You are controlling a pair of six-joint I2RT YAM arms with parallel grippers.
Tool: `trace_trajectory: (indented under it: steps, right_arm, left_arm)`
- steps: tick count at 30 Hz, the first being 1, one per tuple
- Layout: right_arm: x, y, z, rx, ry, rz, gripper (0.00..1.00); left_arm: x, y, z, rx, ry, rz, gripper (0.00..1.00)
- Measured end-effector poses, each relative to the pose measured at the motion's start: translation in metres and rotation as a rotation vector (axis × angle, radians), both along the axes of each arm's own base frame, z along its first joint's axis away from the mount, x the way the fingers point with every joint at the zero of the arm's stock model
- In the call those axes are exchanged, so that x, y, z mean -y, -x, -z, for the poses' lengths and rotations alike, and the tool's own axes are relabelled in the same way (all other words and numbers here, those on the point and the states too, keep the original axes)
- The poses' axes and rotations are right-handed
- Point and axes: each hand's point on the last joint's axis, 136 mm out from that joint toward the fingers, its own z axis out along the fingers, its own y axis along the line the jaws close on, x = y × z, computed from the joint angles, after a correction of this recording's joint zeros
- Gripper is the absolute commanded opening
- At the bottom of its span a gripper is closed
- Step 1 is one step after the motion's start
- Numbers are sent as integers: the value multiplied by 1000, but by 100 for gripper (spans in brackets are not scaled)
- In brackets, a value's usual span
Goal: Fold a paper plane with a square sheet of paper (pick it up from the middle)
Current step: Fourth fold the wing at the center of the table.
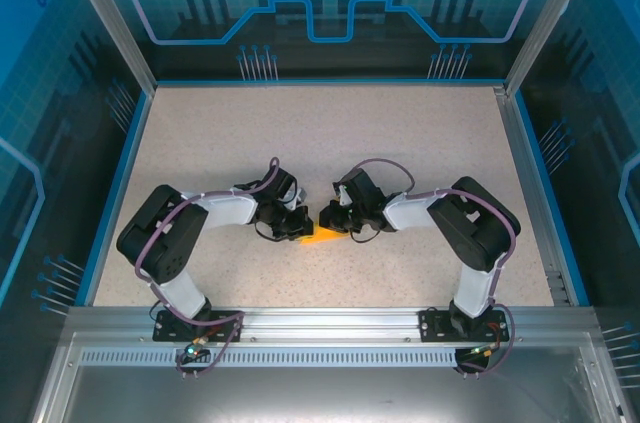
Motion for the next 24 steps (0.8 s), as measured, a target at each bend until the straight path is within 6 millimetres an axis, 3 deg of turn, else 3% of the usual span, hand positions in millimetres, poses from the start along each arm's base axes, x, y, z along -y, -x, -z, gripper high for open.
trace_trajectory:
  steps: [8, 24]
  right_arm:
    - [-2, -2, -19, 47, -25, -6, 12]
    - [-4, 6, -1, 22, -15, -29, 11]
  left_arm:
    - [-2, -1, 1, -9, -10, -24, 3]
    - [-2, -1, 1, -22, -12, -46, 0]
